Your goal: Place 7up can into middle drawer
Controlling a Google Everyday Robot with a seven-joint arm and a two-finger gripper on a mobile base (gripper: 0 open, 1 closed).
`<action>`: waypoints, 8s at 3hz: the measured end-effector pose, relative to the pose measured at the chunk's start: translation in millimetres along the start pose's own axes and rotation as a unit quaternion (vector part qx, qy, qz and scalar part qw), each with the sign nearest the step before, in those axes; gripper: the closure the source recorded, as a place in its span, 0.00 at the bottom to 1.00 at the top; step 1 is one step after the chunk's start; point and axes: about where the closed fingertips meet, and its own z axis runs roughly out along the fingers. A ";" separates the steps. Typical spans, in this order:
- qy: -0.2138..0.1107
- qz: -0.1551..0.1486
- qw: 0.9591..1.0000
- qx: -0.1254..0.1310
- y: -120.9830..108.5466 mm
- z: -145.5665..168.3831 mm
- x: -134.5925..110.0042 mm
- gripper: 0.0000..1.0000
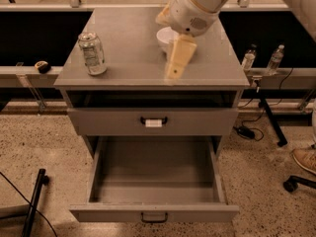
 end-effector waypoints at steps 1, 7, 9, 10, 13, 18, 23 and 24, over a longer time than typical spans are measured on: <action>-0.101 0.023 0.993 0.062 -72.9 37.9 -4.6 0.00; -0.456 0.124 0.881 -0.013 -149.1 168.0 -139.9 0.18; -0.464 0.128 0.875 -0.059 -127.5 177.8 -160.8 0.73; -0.478 0.086 0.874 -0.034 -108.0 136.7 -149.6 0.96; -0.512 0.138 0.846 0.055 -3.5 47.8 -88.2 1.00; -0.508 0.112 0.852 -0.065 46.3 200.1 9.5 1.00; -0.438 0.193 0.872 -0.099 155.3 216.5 37.0 1.00; -0.368 0.172 0.912 -0.052 173.7 250.2 86.1 1.00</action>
Offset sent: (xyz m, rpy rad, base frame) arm 0.2237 0.0699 -0.0043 0.7648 -0.2149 -0.1692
